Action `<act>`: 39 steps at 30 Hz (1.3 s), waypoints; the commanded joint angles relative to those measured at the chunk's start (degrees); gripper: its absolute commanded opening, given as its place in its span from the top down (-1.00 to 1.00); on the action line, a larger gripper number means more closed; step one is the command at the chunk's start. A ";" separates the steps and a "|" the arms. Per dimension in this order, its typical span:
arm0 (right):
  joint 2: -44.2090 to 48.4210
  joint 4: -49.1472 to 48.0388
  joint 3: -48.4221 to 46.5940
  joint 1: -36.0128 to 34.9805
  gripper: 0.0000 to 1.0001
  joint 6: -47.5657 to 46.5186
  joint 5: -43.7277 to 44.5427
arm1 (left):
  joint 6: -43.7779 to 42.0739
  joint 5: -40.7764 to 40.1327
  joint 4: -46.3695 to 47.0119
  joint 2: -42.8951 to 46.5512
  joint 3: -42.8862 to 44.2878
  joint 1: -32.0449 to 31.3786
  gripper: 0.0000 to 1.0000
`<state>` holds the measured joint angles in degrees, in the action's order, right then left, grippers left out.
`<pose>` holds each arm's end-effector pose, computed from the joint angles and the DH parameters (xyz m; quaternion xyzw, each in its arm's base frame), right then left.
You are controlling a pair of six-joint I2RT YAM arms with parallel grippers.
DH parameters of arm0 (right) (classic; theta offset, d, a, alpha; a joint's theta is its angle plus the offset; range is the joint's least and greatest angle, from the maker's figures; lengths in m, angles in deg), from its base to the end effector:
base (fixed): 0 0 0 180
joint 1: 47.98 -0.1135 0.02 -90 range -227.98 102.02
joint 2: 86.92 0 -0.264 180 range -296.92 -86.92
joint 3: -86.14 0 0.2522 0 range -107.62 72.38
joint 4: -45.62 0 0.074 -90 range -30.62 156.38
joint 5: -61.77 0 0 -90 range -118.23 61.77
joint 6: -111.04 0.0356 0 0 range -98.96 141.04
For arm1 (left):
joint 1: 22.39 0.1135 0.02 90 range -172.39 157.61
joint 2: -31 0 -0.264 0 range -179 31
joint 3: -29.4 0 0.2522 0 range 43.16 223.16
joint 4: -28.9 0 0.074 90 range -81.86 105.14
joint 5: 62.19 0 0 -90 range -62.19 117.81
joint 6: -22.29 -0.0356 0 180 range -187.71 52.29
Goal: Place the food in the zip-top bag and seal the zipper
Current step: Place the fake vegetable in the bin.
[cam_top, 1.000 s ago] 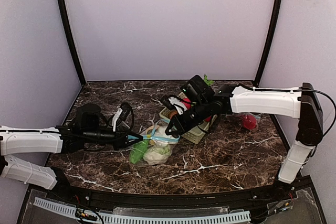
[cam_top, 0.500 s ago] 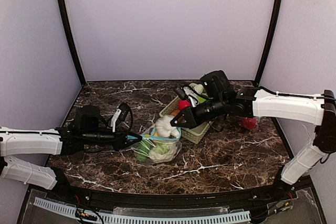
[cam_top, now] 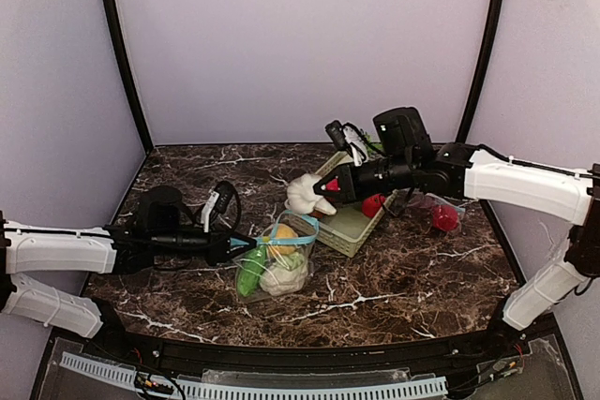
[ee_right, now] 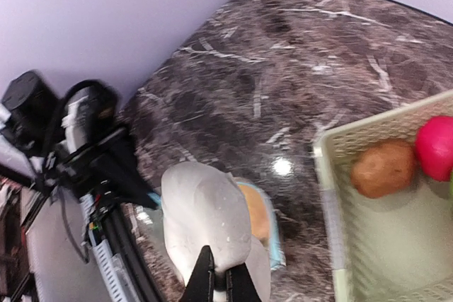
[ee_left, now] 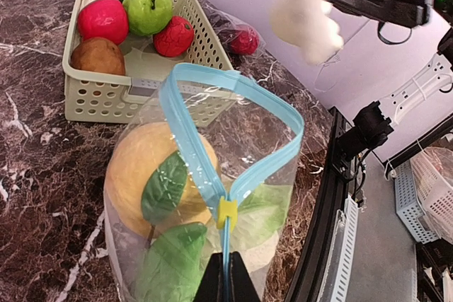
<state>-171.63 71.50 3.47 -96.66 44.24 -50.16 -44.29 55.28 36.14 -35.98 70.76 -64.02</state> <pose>0.2160 0.2658 0.3173 -0.2812 0.7988 0.4291 0.3142 0.1717 -0.1746 0.2141 0.2618 0.7559 -0.4679 0.3757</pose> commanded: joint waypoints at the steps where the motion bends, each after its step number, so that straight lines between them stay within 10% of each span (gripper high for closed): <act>1: 0.15 10.78 -3.96 4.59 1.00 -0.75 18.42 | 0.96 1.74 3.63 3.66 -1.83 0.26 0.99; 11: -12.38 13.93 -5.76 11.75 0.92 -6.85 16.14 | 1.13 4.88 5.12 3.78 -1.65 0.27 0.99; 15: -12.42 13.92 -8.04 11.77 -0.28 -11.50 15.72 | 0.68 6.95 4.02 2.80 -0.18 0.24 0.99; 17: -9.99 13.08 -8.12 11.71 -0.44 -14.20 13.36 | 0.15 8.29 2.25 2.48 1.16 0.26 0.99; 27: 5.41 3.94 -0.52 6.84 -0.20 -20.70 -19.17 | -0.26 17.09 -4.12 0.90 6.88 0.12 0.99; 39: -0.70 5.01 -4.23 -6.69 0.13 -22.85 -18.23 | -1.09 23.02 -8.36 -0.28 11.79 -0.78 0.99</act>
<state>-169.51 76.63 0.94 -100.51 22.56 -67.89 -44.33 74.97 28.97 -36.57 80.20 -64.19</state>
